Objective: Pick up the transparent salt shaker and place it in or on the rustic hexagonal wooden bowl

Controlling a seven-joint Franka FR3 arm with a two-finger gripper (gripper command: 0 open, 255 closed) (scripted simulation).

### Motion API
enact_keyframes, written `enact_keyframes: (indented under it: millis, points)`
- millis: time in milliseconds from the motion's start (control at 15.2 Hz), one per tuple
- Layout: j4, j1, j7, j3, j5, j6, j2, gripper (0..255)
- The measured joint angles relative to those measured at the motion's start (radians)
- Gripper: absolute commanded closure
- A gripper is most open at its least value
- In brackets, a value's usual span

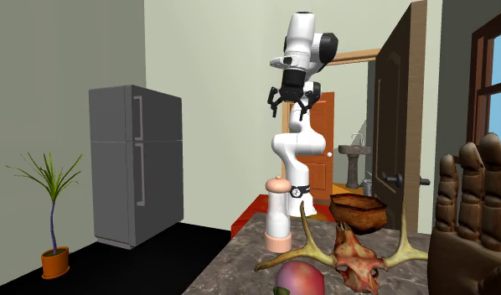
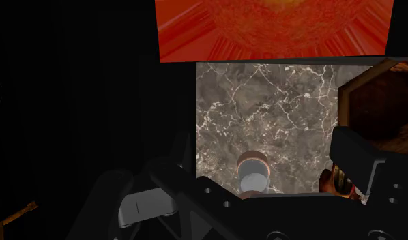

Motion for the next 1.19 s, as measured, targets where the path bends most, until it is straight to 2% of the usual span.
enact_keyframes:
  millis: [132,330,924,1188]
  points:
    - [-0.005,0.0,0.005,0.002,0.001,0.015,0.011,0]
    - [-0.027,-0.002,0.025,0.009,0.001,0.097,0.068,0]
    - [-0.014,-0.016,0.096,0.028,-0.021,0.378,0.351,0]
    - [0.031,-0.025,0.126,0.034,-0.041,0.481,0.494,0]
